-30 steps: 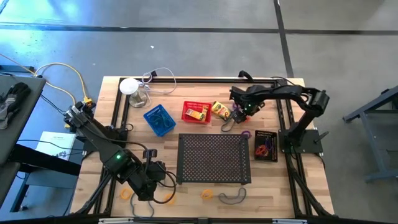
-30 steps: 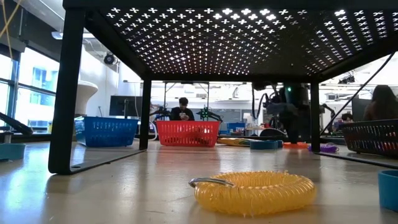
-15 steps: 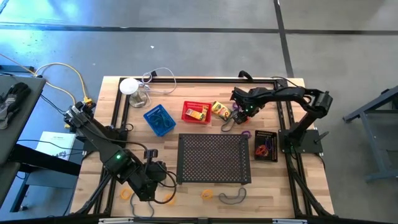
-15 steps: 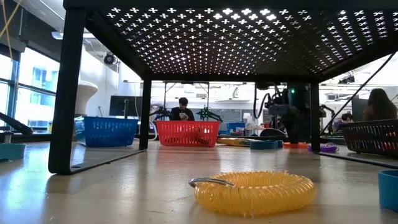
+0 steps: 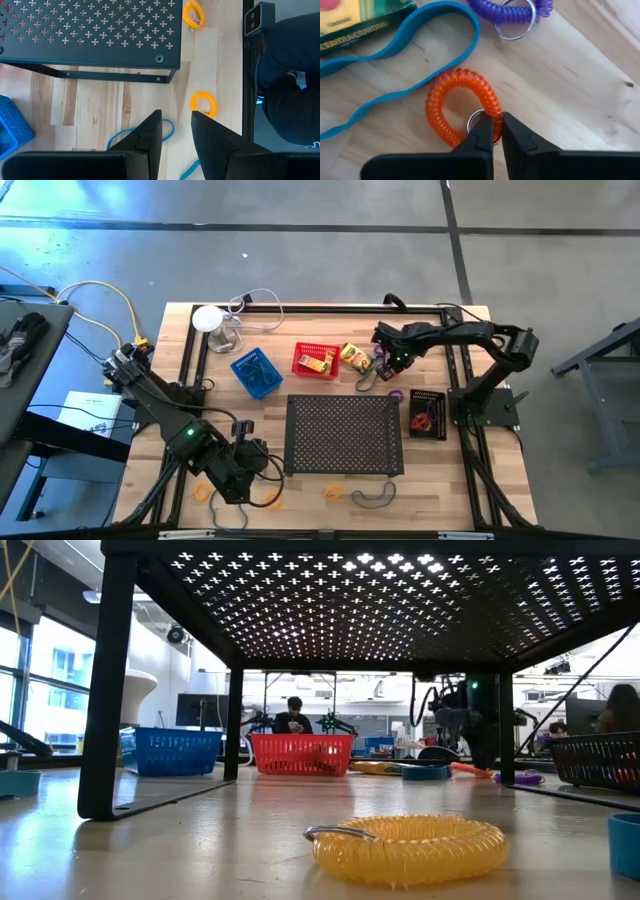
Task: Pick & Place Office Desk Supplies
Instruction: Put the orange spring keychain into the black bin, then put the blue rubber band into the blue bin
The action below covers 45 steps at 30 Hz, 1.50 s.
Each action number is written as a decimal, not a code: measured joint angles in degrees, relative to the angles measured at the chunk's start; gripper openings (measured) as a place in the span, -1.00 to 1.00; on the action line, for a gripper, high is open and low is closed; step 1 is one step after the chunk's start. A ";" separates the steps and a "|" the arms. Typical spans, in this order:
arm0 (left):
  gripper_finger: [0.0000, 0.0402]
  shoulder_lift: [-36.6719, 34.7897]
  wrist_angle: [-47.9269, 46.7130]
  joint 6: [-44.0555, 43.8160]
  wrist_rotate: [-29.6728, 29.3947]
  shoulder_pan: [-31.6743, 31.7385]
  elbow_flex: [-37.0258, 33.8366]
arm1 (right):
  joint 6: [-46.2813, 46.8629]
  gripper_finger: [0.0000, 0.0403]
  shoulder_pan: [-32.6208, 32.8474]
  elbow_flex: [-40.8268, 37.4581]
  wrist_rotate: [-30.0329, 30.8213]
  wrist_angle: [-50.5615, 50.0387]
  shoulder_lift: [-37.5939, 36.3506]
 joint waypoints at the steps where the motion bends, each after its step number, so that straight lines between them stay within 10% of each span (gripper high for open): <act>1: -0.51 0.00 0.01 0.00 0.00 0.00 0.00 | 0.05 -0.97 0.37 0.00 -0.18 -0.92 -1.61; 12: -0.51 0.00 0.37 -0.02 0.04 0.00 -0.96 | 8.24 -0.98 8.30 4.02 0.16 -20.13 -23.64; 21: -0.51 0.02 1.63 -0.13 0.17 0.00 -1.55 | 33.19 -0.98 24.66 3.98 -0.28 -39.71 -37.12; 32: -0.51 2.80 3.46 0.22 -0.78 -0.39 -1.53 | 56.79 -0.97 48.12 -7.32 5.18 -27.84 -32.08; 45: -0.51 3.63 5.45 0.15 -0.75 -0.96 -1.53 | 56.85 -0.35 50.70 -6.90 3.85 -22.55 -26.81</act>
